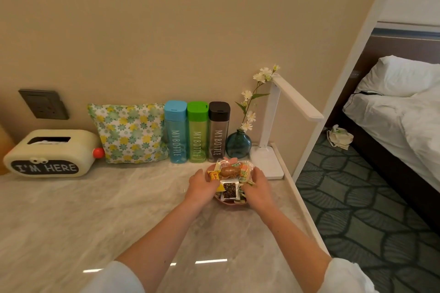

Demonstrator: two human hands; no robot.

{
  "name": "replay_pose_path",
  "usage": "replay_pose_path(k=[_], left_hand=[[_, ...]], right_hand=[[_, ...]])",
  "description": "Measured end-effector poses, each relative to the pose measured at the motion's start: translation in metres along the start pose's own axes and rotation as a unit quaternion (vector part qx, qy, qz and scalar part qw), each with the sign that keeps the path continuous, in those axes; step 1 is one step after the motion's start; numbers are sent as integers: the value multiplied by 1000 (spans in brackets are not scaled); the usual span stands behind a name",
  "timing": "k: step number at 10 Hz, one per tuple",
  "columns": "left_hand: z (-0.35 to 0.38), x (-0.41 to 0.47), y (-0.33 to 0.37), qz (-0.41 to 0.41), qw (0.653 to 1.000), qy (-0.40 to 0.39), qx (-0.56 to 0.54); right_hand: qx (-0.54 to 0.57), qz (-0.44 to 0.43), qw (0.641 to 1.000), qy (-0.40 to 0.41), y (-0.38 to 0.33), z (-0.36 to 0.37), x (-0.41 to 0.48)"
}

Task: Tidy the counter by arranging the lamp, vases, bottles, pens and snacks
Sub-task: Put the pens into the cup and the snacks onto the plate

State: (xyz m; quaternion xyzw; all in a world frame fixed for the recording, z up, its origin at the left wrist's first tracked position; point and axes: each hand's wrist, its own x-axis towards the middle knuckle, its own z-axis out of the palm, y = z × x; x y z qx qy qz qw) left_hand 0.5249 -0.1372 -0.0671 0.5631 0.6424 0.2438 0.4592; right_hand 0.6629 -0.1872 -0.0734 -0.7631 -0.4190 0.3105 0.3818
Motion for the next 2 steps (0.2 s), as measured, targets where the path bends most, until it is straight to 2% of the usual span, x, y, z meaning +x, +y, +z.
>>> replay_pose_path(k=[2], left_hand=[[-11,-13,-5,16,999,-1,-35]], right_hand=[[-22,-35,996,74,-3,9,-17]])
